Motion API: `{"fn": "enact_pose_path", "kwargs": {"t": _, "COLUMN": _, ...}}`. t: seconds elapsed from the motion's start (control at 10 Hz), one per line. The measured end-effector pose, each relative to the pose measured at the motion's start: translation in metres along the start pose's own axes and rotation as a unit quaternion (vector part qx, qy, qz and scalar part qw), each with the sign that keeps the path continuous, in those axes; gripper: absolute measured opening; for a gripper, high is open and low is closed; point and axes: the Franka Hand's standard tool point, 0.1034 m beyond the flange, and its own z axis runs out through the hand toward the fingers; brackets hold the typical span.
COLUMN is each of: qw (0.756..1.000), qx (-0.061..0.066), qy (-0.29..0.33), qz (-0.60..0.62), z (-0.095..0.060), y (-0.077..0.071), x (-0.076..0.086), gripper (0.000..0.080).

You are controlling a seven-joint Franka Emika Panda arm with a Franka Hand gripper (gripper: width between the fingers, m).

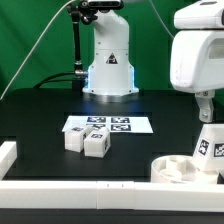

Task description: Assemble stool

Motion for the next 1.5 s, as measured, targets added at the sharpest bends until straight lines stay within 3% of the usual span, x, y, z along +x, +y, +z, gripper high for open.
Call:
{"fn": "enact_pose_path", "kwargs": {"t": 0.4, "qw": 0.981, "qx": -0.017, "qy": 0.006, "qz": -0.195, "z": 0.007, "y": 0.008, "x": 0.000, "gripper": 0.0649}}
{"fn": "enact_pose_path", "kwargs": {"t": 1.0, "qw": 0.923, "qx": -0.024, "qy": -0.010, "qz": -0.385, "z": 0.012, "y": 0.017, "x": -0.007, "gripper": 0.0649}}
{"fn": "enact_pose_path", "kwargs": {"t": 1.2, "qw": 0.884, "qx": -0.029, "qy": -0.017, "qz": -0.467, "z": 0.015, "y": 0.019, "x": -0.005, "gripper": 0.0649}}
{"fn": "enact_pose_path", "kwargs": {"t": 1.5, "qw": 0.874, "qx": -0.025, "qy": -0.022, "qz": -0.484, "z": 0.025, "y": 0.021, "x": -0.007, "gripper": 0.0649}}
